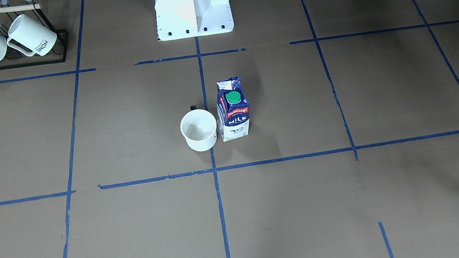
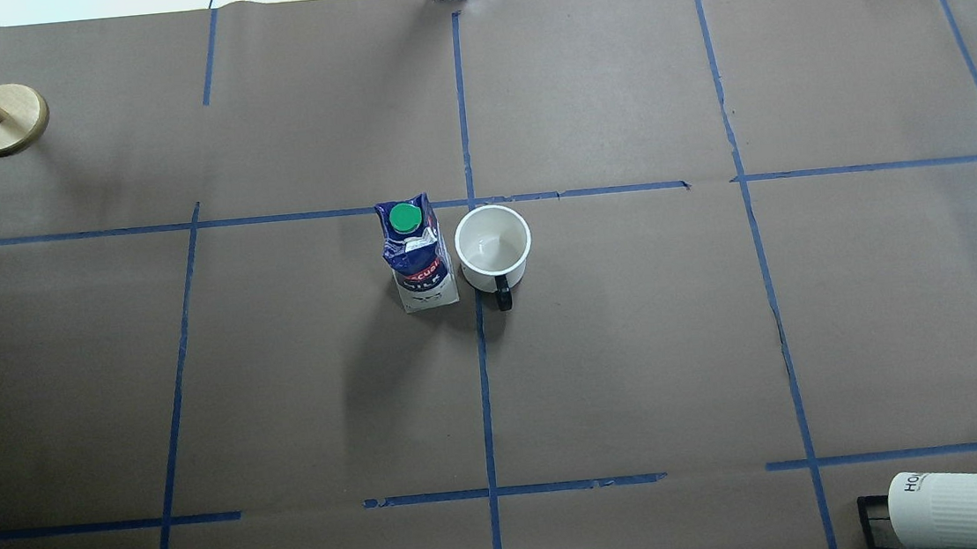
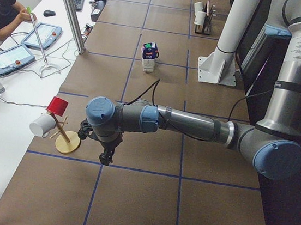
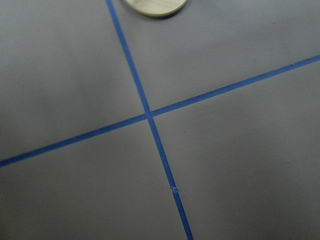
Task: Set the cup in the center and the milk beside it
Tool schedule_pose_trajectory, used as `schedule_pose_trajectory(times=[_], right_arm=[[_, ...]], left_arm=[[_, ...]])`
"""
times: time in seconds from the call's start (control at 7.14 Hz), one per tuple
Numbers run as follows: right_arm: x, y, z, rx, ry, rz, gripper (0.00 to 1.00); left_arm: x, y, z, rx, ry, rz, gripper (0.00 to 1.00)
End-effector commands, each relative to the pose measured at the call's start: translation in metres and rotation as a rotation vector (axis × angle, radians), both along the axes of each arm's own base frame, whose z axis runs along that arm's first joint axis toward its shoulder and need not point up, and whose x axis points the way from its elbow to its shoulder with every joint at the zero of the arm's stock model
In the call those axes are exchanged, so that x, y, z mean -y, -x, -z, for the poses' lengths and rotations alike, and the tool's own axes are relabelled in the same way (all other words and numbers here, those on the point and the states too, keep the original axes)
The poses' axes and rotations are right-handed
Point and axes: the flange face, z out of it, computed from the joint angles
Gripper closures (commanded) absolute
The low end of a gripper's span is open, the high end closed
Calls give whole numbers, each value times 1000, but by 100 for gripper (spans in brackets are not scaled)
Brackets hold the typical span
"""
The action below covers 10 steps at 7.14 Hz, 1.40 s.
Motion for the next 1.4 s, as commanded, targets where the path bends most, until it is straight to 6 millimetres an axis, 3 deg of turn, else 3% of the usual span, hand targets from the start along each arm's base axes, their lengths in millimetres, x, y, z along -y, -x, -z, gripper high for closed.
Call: schedule_pose_trajectory(times=[0.0, 0.14, 0.42, 0.7, 0.98, 1.12, 1.26], right_arm=[[2, 33, 9, -4, 35, 36, 0], [-2, 33, 4, -2, 44, 36, 0], [-3, 36, 4, -2, 44, 41, 0], [-2, 36, 6, 2, 41, 40, 0], [0, 37, 8, 4, 39, 41, 0], [0, 39, 7, 4, 45, 40, 0], [0, 39, 8, 7, 48, 32, 0]], left_arm=[[-5, -2, 0, -1, 58, 53, 0], [-46, -5, -19, -1, 26, 40, 0], [-67, -6, -33, 2, -46, 40, 0], [-66, -7, -35, 6, -46, 40, 0], [-66, -8, -19, 5, 0, 38, 0], [-55, -12, -13, 24, 19, 23, 0], [-55, -8, -15, 79, 19, 20, 0]])
